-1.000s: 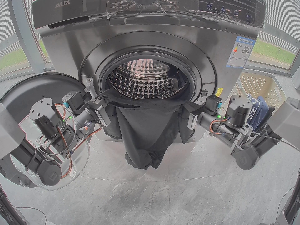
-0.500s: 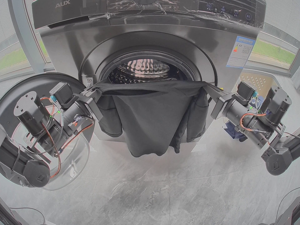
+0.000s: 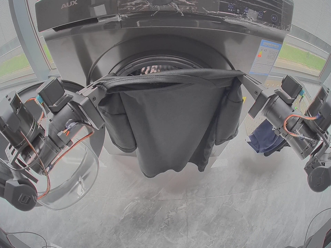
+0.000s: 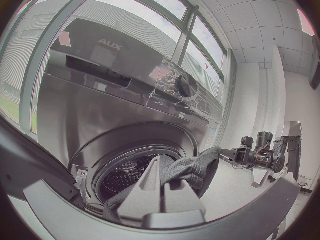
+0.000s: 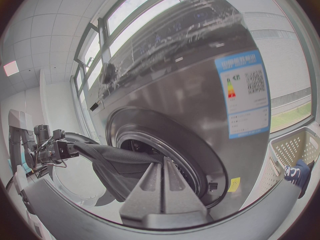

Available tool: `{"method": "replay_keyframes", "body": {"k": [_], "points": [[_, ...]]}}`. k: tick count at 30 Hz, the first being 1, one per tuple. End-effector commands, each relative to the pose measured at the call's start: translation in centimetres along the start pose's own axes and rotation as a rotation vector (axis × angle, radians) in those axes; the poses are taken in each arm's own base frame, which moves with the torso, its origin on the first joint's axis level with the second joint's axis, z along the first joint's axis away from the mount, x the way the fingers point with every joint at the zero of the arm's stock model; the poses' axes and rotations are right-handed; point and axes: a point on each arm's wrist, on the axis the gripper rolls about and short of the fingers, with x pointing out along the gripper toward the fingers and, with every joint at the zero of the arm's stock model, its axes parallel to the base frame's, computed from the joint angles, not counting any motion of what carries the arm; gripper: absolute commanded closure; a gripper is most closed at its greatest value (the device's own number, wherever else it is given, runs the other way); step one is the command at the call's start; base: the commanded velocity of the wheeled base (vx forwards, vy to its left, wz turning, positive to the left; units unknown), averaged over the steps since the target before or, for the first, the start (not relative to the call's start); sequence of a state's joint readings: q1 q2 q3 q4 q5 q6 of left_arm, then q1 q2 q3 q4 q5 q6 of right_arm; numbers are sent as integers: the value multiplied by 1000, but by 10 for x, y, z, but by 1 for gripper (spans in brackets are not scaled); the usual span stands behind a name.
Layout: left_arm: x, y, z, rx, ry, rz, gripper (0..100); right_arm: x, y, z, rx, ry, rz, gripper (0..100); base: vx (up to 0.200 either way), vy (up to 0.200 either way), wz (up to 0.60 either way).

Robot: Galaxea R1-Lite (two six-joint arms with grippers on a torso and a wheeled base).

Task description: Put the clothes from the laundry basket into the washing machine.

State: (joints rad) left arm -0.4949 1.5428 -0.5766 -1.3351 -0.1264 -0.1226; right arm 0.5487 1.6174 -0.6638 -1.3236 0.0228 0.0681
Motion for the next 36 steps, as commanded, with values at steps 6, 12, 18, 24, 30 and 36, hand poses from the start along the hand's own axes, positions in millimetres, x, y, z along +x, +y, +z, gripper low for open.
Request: {"method": "replay_keyframes", "body": {"k": [6,12,18,24,30,36], "points": [[-9,-4,15,5,-23,-7,100,-6,3,13,1,-36,9,100,0,0,0],[4,-5,-14,-10,66,-28,100,-7,2,12,-1,-29,4,100,0,0,0],[13,-14,-46,22,148,-73,100,-13,1,-3,0,44,4,100,0,0,0],[18,-14,-52,19,149,-91,100,-9,-1,-50,6,187,5,100,0,0,0],[18,-21,-51,11,129,-106,100,-12,10,-66,26,230,41,0,0,0,0],[16,-24,-38,8,84,-108,100,-34,23,-81,37,332,89,0,0,0,0]]}}
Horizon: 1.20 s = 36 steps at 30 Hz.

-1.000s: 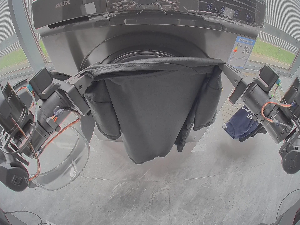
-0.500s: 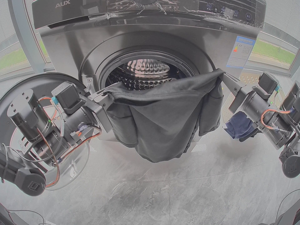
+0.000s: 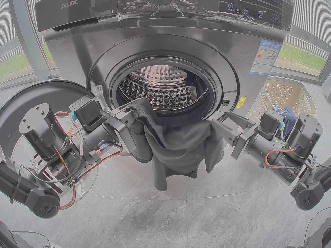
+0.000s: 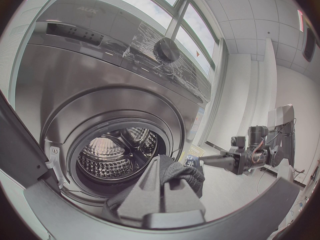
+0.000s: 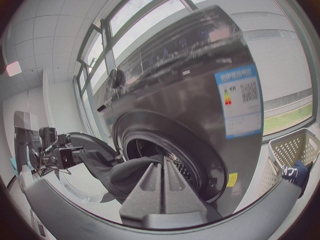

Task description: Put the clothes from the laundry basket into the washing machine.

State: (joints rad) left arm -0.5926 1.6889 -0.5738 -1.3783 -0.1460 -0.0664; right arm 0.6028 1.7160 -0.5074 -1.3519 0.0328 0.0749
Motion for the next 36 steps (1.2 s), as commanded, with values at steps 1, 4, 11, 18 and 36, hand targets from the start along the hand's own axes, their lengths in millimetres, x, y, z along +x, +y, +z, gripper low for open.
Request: {"method": "replay_keyframes", "body": {"k": [1,4,11,18,36], "points": [[-4,-5,10,-2,-33,-6,100,-15,14,-27,8,123,53,0,0,0,0],[-11,-9,15,-4,-41,-23,100,-27,24,-41,15,197,122,0,0,0,0],[-9,-13,17,-6,-49,-44,100,-16,26,-61,20,260,135,0,0,0,0],[-5,-22,29,-7,-100,-84,100,36,24,-91,18,246,116,0,0,0,0],[-6,-22,39,-4,-136,-96,100,86,52,-124,13,215,190,0,0,0,0]]}}
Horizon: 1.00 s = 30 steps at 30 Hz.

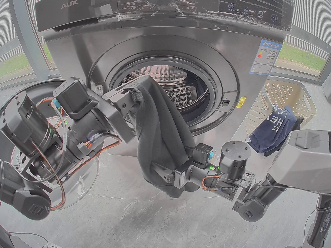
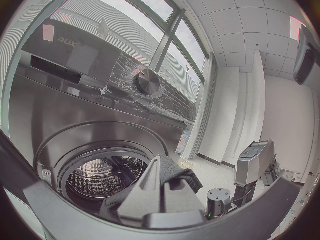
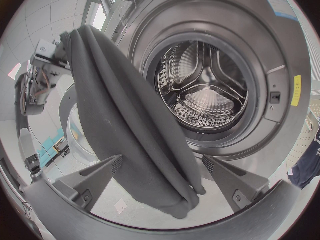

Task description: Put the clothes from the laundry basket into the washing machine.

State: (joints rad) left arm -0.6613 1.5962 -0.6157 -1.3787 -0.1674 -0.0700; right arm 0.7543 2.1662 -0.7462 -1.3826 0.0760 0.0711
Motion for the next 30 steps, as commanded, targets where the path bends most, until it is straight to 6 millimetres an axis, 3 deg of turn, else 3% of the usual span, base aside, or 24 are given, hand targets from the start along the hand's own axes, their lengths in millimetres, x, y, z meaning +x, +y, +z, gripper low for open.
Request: {"method": "replay_keyframes", "body": {"k": [1,10,20,30], "points": [[-1,0,1,0,-4,0,100,15,2,-16,1,21,6,0,0,0,0],[-1,-1,0,-2,-1,-3,100,36,0,-11,-1,-36,-42,0,0,0,0],[-1,-1,-1,-2,4,-2,100,36,-15,-3,4,-38,-107,0,0,0,0],[-1,-1,0,-2,1,-2,100,67,-18,-19,0,-56,-101,0,0,0,0]]}}
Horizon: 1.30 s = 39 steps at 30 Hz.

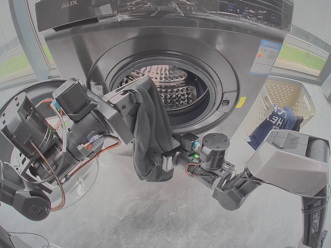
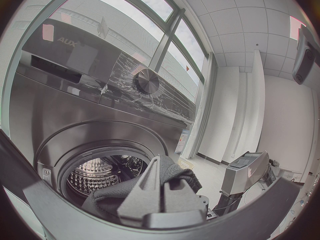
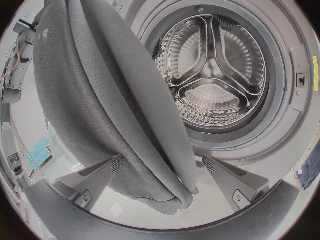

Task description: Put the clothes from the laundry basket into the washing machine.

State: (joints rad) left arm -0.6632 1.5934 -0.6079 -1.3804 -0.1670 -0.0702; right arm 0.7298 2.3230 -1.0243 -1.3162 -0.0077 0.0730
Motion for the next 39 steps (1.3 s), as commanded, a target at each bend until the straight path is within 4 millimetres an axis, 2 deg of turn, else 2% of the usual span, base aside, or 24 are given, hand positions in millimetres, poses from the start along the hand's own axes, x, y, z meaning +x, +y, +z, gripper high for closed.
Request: {"method": "replay_keyframes", "body": {"k": [1,5,6,14,16,17,18,20,23,26,30,31,33,34,36,37,39], "points": [[0,0,1,0,-4,-1,100,15,-1,-14,-1,1,0,0,0,0,0],[0,0,1,1,-5,0,100,27,-4,-19,1,-20,-6,0,0,0,0],[0,0,1,1,-5,0,100,27,-4,-19,1,-21,-6,100,0,0,0],[0,2,2,0,-7,7,100,29,-8,-2,4,-77,-14,100,0,0,0],[0,3,1,2,-4,13,100,25,-12,7,5,-91,-37,100,0,0,0],[-1,4,1,2,0,19,100,20,-17,18,7,-110,-73,100,0,0,0],[-1,4,1,2,0,19,100,20,-18,19,7,-110,-74,100,0,0,0],[-3,12,-3,10,20,49,100,8,-28,42,5,-145,-107,100,0,0,0],[-9,17,-18,4,87,77,100,-8,-39,66,2,-178,-138,100,0,0,0],[-12,24,-39,-3,163,105,100,-24,-38,83,1,-199,-139,100,0,0,0],[-19,32,-59,-8,239,130,100,-37,-30,91,1,-201,-121,100,0,0,0],[-22,37,-70,-10,279,148,100,-40,-27,95,3,-208,-112,100,0,0,0],[-24,41,-78,-11,310,162,100,-41,-24,97,4,-211,-104,100,0,0,0],[-29,47,-91,-17,359,185,100,-43,-20,100,5,-219,-96,100,0,0,0],[-29,47,-91,-17,359,185,100,-43,-20,100,5,-219,-96,100,0,0,0],[-32,54,-103,-22,393,199,100,-44,-17,102,6,-223,-88,100,0,0,0],[-34,57,-112,-25,408,198,100,-44,-15,103,6,-224,-80,100,0,0,0]]}}
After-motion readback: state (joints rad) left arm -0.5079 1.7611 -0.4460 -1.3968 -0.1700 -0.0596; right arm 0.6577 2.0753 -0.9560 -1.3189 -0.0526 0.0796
